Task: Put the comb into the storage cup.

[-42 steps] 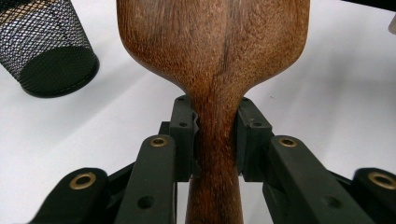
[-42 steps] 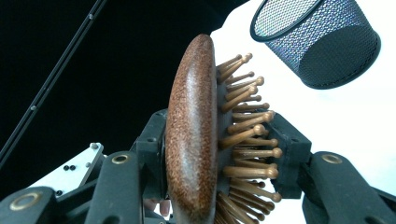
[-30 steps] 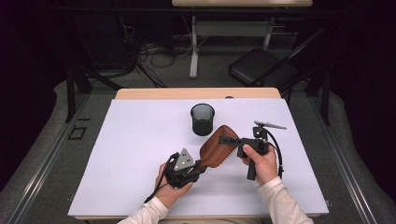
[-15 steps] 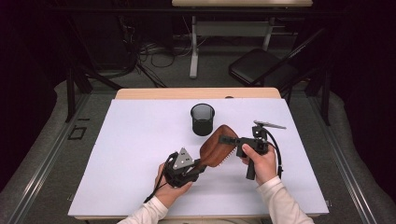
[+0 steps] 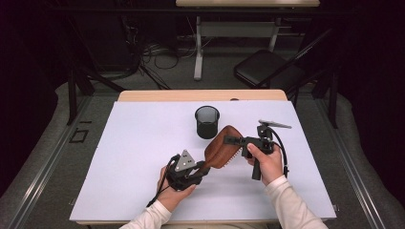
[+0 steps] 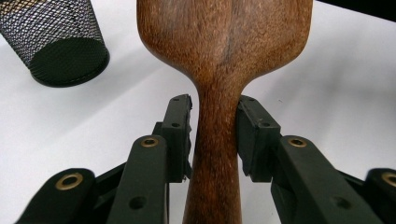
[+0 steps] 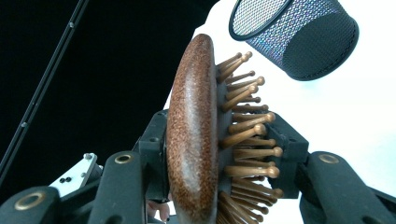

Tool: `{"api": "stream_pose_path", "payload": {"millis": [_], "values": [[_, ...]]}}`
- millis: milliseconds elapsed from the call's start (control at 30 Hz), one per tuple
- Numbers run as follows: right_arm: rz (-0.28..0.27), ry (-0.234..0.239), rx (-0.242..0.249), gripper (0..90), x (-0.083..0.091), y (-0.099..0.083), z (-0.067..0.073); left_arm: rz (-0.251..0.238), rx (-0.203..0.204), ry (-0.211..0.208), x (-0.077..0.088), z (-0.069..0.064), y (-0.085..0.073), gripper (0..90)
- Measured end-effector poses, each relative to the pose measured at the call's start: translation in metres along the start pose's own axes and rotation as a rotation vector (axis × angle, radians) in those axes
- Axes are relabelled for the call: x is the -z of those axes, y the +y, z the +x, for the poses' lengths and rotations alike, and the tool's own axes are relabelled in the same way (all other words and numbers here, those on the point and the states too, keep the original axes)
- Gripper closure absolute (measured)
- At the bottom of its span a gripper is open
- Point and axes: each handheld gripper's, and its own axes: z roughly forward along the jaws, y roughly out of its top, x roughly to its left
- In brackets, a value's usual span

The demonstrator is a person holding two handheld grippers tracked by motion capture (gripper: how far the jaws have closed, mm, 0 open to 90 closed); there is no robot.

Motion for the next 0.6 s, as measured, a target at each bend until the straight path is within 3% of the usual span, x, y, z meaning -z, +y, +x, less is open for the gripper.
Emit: {"api": "stream_pose_path", "payload": {"millis": [433, 600], "values": [[0.006, -0.04, 0.021, 50.2, 0.0, 0.013, 0.005, -0.02, 0.05, 0.008, 0.003, 0.007, 0.0, 57.3], [-0.001, -0.031, 0.024, 50.2, 0.001, 0.017, 0.007, -0.032, 0.063, 0.004, 0.005, 0.009, 0.0, 52.4]]}}
